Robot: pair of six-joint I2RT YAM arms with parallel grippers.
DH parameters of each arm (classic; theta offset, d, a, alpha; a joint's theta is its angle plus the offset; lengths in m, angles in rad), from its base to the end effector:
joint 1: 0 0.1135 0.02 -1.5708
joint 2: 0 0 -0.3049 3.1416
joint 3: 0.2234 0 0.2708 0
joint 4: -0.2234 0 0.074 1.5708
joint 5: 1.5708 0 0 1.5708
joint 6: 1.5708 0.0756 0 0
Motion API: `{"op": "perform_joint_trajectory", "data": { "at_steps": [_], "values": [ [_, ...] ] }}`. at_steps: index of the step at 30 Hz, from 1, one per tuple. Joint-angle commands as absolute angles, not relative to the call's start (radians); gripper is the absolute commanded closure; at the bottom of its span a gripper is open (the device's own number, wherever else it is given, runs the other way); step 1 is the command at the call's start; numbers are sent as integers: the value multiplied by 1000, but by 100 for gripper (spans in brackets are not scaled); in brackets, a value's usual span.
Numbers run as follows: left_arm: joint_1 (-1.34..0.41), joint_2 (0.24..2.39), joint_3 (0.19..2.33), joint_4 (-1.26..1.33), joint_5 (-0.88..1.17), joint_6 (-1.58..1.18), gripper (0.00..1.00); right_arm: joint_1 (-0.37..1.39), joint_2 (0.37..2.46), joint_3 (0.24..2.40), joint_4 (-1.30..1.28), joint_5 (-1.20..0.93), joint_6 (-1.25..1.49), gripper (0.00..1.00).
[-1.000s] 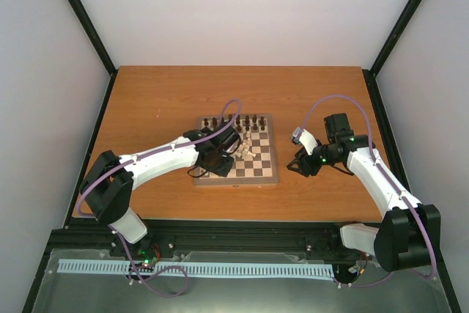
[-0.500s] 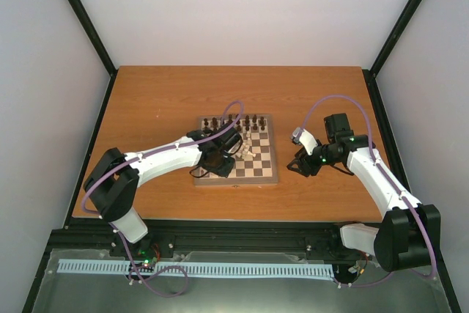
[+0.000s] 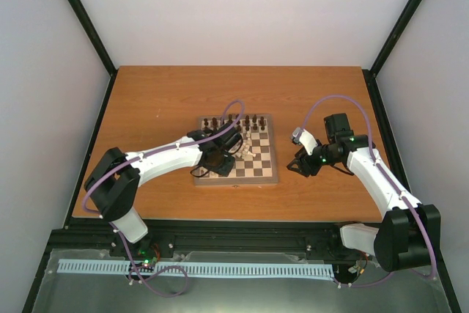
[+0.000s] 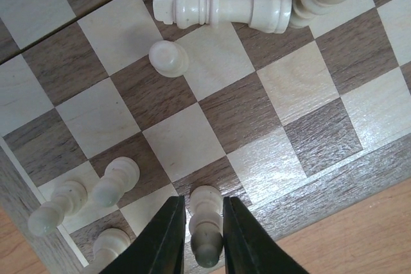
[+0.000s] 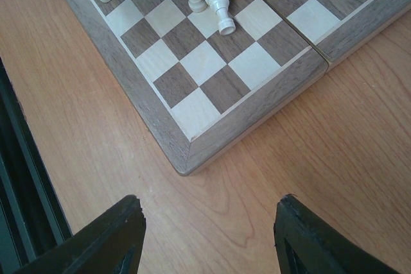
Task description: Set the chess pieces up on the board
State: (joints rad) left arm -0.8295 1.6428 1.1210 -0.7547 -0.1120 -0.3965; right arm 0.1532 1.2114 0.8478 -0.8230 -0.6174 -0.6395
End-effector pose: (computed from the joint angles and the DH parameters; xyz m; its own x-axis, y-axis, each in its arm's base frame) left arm 0.2385 -0.2480 0.1953 -0.8707 0.3828 -0.3089 0.4064 0.9136 -0.0134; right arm 0.2224 0.0786 0.2353 -0.5330 -0.5747 -0.6211 -0.8187 0.5356 0.2070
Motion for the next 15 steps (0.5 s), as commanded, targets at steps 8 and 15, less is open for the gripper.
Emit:
{"op": "perform_joint_trajectory", "data": {
  "at_steps": [8,15],
  "values": [
    [-839,1632,1154,-753,-136,-410,75,161,1221,839,-830,-631,-653,43],
    [-838,1660,1282,-812,-222,-396,68,161,1226,839,-831,-632,-655,43]
  ]
}}
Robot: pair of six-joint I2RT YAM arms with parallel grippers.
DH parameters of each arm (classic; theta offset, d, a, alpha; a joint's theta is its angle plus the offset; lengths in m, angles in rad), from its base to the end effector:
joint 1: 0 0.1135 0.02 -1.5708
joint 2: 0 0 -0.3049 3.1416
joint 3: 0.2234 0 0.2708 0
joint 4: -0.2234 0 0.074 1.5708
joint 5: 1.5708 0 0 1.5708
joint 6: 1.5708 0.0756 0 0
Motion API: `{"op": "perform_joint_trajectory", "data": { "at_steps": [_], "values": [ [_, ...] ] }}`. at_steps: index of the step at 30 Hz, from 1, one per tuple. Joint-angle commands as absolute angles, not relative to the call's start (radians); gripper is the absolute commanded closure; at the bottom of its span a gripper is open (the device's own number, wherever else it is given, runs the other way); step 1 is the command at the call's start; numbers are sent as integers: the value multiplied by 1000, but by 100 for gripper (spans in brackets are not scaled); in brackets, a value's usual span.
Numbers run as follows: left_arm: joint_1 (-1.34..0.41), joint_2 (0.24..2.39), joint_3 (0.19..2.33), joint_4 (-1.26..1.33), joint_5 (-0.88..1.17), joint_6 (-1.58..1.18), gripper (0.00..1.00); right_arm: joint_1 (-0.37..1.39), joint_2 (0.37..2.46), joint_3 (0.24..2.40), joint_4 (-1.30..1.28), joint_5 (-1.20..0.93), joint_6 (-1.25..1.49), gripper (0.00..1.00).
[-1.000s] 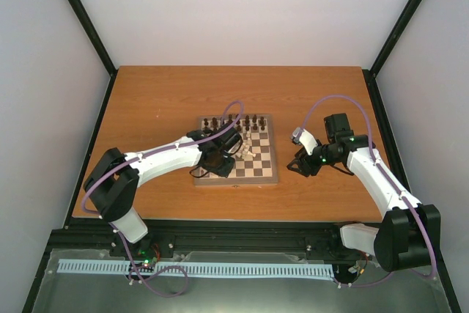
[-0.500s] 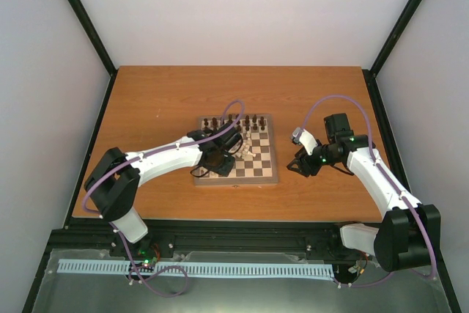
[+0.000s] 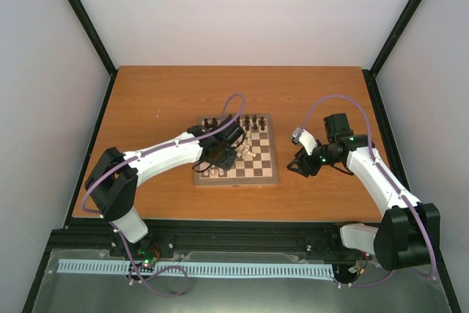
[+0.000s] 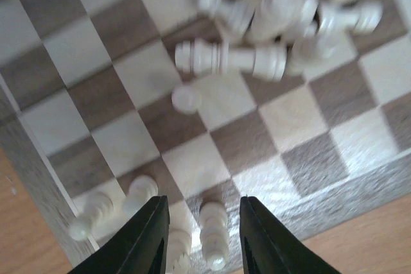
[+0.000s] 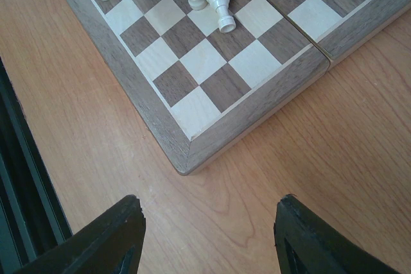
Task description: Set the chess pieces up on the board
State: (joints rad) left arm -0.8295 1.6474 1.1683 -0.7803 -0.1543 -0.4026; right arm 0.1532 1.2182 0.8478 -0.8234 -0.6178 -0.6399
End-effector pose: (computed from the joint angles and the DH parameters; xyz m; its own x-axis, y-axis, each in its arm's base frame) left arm 0.2455 -0.2510 0.2075 -0.8645 0.3710 -0.3392 0.3895 0.9209 0.0145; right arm 0.2231 0.0788 0.2339 -0.5370 -0.5754 -0.6169 -0.8175 0.5354 0.2122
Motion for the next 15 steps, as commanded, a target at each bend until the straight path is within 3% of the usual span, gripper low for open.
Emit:
{"op": "perform_joint_trajectory", "data": {
  "at_steps": [1,6,15],
  "values": [
    [-838,1680,1300,-814,-230,-391,67,161,1227,839,-831,-632,-655,43],
    [-835,1771,1364,-813,-251,-391,59,161,1225,839,-831,-630,-656,43],
    [-783,1845,1389,-799,-231,-383,67,161,1236,841,-838,-634,-661,43]
  ]
}}
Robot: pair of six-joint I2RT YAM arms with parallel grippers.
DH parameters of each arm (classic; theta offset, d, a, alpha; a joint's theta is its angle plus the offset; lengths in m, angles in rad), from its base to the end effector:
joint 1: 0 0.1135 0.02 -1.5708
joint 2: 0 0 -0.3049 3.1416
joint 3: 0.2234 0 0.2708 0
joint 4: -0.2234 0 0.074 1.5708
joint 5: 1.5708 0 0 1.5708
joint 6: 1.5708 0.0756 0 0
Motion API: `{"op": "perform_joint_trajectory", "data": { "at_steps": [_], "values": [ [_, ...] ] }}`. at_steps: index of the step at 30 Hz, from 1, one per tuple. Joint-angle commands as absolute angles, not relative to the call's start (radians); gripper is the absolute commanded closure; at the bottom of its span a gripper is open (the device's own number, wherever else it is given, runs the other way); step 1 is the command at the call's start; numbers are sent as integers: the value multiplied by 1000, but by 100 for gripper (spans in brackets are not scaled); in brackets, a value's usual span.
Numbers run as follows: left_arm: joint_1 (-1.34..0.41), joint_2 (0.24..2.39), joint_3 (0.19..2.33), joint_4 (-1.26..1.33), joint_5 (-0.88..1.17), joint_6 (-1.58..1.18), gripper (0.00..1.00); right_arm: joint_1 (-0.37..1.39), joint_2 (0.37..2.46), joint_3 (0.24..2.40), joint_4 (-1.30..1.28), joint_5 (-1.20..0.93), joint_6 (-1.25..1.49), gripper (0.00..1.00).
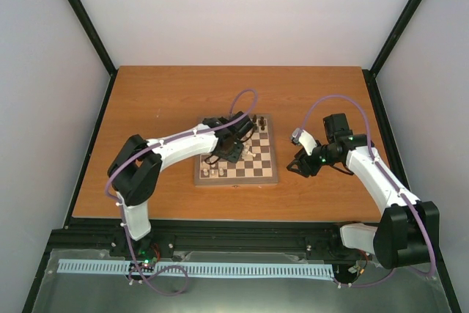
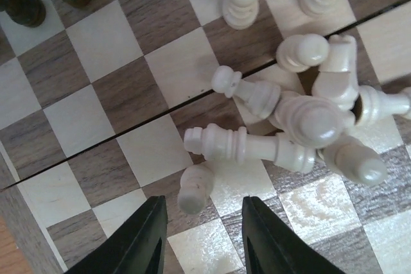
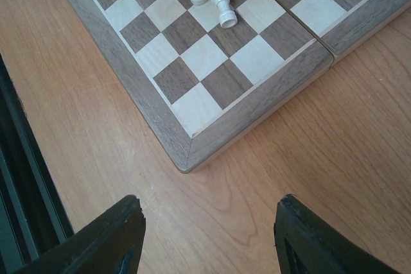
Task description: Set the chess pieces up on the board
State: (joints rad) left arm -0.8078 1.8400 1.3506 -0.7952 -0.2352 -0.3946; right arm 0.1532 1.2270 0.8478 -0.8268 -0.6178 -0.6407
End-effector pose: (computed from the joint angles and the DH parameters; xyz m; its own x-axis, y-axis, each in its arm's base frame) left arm 0.2919 -0.2798 0.1947 -0.8648 0.3634 -0.3466 0.3520 0.9309 0.0978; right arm 0.2237 0.0789 0.2318 -0.5437 -0.5770 -0.6095 -0.8153 0.5354 0.2206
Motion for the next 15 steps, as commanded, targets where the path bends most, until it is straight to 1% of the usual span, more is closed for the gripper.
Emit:
{"op": "perform_joint_trajectory", "data": {
  "at_steps": [1,15],
  "values": [
    [-779,1846,1386,-794,-225,-382,69,161,1236,841,-838,-634,-662,43],
    [-769,1878,1389,-779,-182,-372,84,161,1233,841,-839,-634,-661,43]
  ]
}}
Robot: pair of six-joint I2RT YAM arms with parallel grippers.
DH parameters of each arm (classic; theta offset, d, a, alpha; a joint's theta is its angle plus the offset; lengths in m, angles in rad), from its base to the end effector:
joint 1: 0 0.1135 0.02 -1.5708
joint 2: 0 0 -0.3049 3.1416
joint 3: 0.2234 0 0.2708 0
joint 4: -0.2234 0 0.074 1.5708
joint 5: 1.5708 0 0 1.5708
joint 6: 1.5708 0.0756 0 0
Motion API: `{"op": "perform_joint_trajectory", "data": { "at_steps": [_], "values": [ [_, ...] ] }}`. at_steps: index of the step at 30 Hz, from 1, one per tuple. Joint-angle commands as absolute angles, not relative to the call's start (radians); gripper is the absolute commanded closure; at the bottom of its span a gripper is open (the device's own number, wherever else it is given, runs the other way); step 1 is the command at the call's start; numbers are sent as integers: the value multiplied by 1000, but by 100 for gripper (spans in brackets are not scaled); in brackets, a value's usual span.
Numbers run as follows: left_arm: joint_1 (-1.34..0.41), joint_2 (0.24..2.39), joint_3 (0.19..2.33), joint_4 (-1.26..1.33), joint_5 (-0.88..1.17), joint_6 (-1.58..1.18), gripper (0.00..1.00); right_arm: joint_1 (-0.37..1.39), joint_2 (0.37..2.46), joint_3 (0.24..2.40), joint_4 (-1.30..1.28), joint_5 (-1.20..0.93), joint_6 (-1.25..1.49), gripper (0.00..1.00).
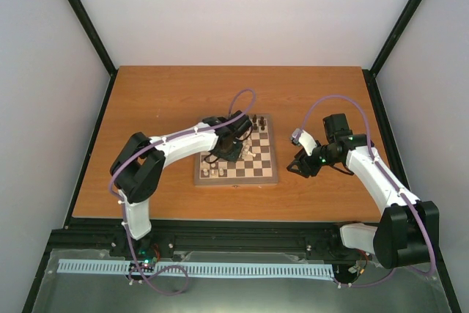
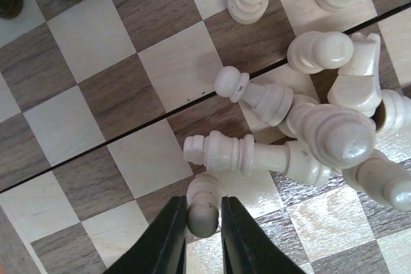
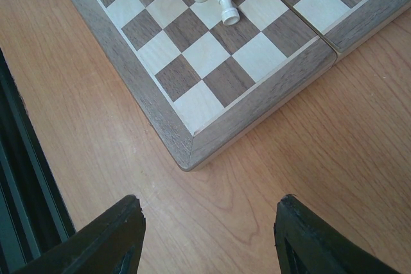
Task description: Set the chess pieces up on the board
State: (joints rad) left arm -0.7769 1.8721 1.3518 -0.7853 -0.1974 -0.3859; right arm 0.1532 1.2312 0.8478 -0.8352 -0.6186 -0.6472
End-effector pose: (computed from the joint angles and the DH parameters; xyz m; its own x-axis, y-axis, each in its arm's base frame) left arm 0.3015 -0.2756 0.1825 -0.8825 0.3501 -0.3141 0.3439 0.9359 0.0767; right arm 0.2231 0.0788 0.2306 -0.5459 -0.5813 -0.6034 -0.8162 0.5316 0.2262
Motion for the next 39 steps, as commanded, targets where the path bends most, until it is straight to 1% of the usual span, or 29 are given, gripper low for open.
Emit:
{"op": "perform_joint_trajectory", "data": {
  "at_steps": [1,5,12,17,39],
  "values": [
    [-769,1876,1388,-780,-181,-372,86,161,1233,840,-839,-634,-661,43],
    [-781,1852,1379,-801,-198,-371,92,161,1232,841,-839,-634,-661,43],
    [-808,1751,1317,-836,-204,-378,92,161,1232,840,-839,-634,-661,43],
    [-817,1719,1289,-867,-197,-376,93,161,1233,841,-841,-634,-661,43],
    [-825,1807,1280,-859,-137,-355,92,161,1232,840,-841,-633,-662,43]
  ]
}}
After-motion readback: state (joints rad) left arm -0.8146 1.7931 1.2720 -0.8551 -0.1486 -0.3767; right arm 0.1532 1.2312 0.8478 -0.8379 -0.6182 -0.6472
